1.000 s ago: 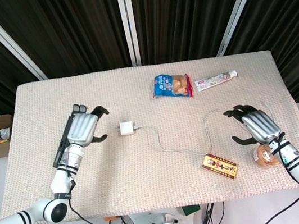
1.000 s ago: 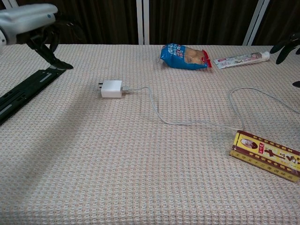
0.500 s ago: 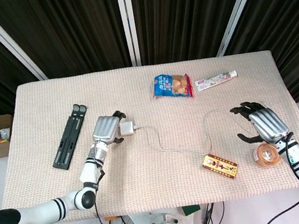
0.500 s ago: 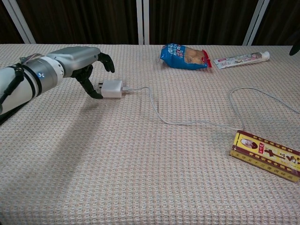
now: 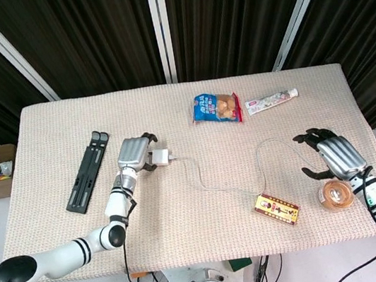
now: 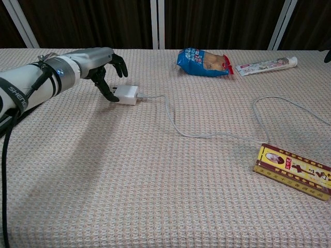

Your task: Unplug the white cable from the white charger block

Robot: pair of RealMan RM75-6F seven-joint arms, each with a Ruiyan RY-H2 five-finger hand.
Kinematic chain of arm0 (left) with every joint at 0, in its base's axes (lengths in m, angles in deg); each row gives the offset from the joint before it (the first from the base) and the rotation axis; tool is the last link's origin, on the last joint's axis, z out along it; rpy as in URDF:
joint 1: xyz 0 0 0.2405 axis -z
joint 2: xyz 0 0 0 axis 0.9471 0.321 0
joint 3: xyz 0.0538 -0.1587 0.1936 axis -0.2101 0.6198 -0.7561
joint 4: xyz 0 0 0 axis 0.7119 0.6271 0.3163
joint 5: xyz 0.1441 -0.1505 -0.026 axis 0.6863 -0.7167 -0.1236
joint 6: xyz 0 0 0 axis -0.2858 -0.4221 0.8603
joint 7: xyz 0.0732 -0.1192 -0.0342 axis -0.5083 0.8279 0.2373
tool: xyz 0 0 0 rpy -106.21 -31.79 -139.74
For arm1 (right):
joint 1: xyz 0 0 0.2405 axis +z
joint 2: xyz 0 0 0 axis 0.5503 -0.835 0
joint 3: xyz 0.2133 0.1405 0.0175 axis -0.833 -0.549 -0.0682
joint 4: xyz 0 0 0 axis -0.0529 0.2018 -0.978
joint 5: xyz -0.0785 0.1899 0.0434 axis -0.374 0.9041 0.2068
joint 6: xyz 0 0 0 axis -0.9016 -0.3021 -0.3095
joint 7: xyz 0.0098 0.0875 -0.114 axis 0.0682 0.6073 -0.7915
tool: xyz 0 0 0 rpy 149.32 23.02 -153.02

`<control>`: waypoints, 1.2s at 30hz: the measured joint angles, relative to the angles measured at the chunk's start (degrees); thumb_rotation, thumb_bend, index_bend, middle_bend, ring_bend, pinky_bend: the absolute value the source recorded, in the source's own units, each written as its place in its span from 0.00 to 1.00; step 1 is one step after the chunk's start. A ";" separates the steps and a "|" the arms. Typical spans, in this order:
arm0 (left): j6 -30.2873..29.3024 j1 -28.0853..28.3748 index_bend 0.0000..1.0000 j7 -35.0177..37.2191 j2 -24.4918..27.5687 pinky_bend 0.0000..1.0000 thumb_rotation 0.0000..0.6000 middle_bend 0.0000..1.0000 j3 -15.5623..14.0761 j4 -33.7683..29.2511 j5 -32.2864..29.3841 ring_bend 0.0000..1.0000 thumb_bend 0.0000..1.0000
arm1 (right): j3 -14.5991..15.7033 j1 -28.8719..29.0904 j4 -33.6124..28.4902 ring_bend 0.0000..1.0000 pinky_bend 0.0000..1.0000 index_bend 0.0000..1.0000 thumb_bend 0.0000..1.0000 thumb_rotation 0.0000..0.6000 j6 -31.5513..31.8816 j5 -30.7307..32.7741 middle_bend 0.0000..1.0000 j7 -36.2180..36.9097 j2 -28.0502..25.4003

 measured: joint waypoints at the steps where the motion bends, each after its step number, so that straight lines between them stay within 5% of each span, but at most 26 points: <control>1: 0.61 0.14 0.33 -0.15 0.44 0.94 1.00 0.27 -0.10 -0.51 -0.61 0.72 0.11 | 0.02 -0.04 0.13 0.14 0.22 0.28 0.30 1.00 -0.04 -0.02 0.32 0.13 0.06; 8: 2.62 1.90 0.34 -0.78 0.99 0.94 1.00 0.26 -0.66 -1.60 -4.26 0.71 0.21 | 0.10 -0.21 0.85 0.14 0.23 0.28 0.30 1.00 -0.42 -0.21 0.32 1.07 0.41; 20: 3.58 4.12 0.38 -1.54 1.23 0.94 1.00 0.27 -1.82 -0.28 -8.30 0.70 0.22 | 0.13 -0.51 1.93 0.14 0.23 0.28 0.30 1.00 -0.87 -0.49 0.32 3.11 0.63; 28: 3.02 4.10 0.55 1.27 0.83 0.94 1.00 0.49 -1.73 0.12 -7.53 0.72 0.24 | 0.10 -0.71 1.69 0.14 0.23 0.28 0.30 1.00 -0.76 -0.62 0.32 3.17 0.67; 36: -0.89 3.07 0.57 1.89 4.96 0.94 1.00 0.53 -1.10 -7.83 -5.74 0.72 0.24 | -2.53 1.13 -2.82 0.20 0.30 0.28 0.28 1.00 -0.85 0.34 0.34 -0.47 0.86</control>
